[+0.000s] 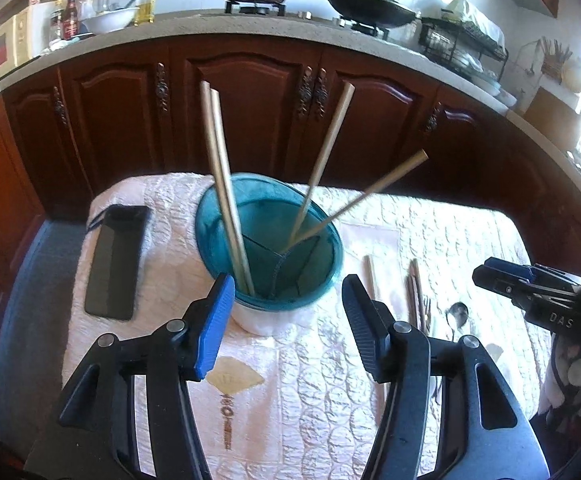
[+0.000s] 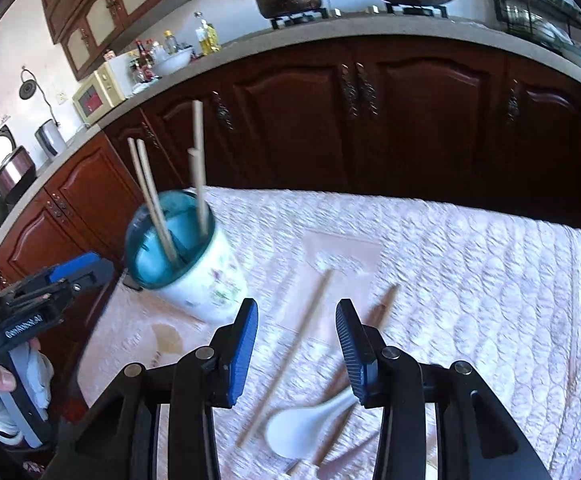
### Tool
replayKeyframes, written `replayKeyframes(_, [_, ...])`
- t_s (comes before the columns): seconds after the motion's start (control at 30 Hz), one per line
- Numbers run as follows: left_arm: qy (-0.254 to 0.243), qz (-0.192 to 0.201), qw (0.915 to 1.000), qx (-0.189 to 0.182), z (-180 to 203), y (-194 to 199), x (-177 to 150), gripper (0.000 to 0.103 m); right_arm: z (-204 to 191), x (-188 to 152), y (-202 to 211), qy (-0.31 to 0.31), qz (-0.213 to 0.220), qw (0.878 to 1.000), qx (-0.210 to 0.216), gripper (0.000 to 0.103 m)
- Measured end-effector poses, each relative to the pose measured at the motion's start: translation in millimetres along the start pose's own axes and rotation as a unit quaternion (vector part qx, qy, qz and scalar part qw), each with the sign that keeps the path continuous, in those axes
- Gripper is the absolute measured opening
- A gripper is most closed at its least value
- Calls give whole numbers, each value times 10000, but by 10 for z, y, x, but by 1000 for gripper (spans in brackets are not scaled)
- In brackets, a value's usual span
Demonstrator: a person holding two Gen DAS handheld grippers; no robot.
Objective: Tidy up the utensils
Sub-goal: 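Withdraw both open tools from the cup toward the utensils on the cloth, then grasp a wooden chopstick with the left tool while the right tool grasps another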
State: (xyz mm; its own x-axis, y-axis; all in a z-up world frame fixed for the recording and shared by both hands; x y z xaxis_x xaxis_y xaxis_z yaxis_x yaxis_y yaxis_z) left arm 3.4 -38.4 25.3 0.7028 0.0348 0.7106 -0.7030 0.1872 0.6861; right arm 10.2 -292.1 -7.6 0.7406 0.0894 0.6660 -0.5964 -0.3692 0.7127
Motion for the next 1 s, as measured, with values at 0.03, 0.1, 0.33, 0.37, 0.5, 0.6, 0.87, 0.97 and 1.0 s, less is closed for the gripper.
replayKeyframes(0.03, [-15,-26,10000,-25,21,-13,-14,56,56,-34,-9,-25,-35,10000,-47,39])
replayKeyframes(0.1, [-36,-86,9999,-127,74,-44,-59,56,188,-111,-38,-103,-117,9997,-163,39])
replayKeyframes(0.33, [-115,-414,9979,-476,289,-209,-232,56,677,-404,-244,-574,-478,9964,-394,38])
replayKeyframes(0.37, [-152,-475,9973,-537,328,-242,-260,56,728,-443,-285,-631,-517,9959,-380,38])
replayKeyframes(0.5, [-315,-726,9945,-693,492,-395,-358,56,810,-522,-473,-816,-622,9945,-192,33])
replayKeyframes(0.6, [-375,-872,9924,-787,606,-524,-391,56,834,-442,-654,-798,-651,9944,-229,25])
replayKeyframes(0.87, [-444,-1044,9903,-806,848,-940,-323,56,1043,-118,-1350,-1272,-919,9875,-139,19])
replayKeyframes(0.97, [-382,-1137,9897,-787,926,-1154,-280,56,1145,-104,-1463,-1571,-936,9831,46,10])
replayKeyframes(1.0, [-345,-1174,9895,-775,942,-1236,-274,56,1173,-106,-1448,-1686,-912,9814,110,10])
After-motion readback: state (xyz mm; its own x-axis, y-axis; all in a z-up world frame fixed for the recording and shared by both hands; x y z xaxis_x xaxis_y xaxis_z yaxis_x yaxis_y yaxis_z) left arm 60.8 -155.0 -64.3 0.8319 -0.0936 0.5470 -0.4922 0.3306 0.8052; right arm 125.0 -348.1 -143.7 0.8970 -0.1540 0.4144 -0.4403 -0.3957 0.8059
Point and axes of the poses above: each gripper's, at about its wrist camera, not at the fingertips, and y roughly against the way its jaws point, z to its right, x to its top, the point moved 2 cm from there along -y, roughly the way its jaws point, and after that the axes turned 1 degree about z, right-handed, at the moved point
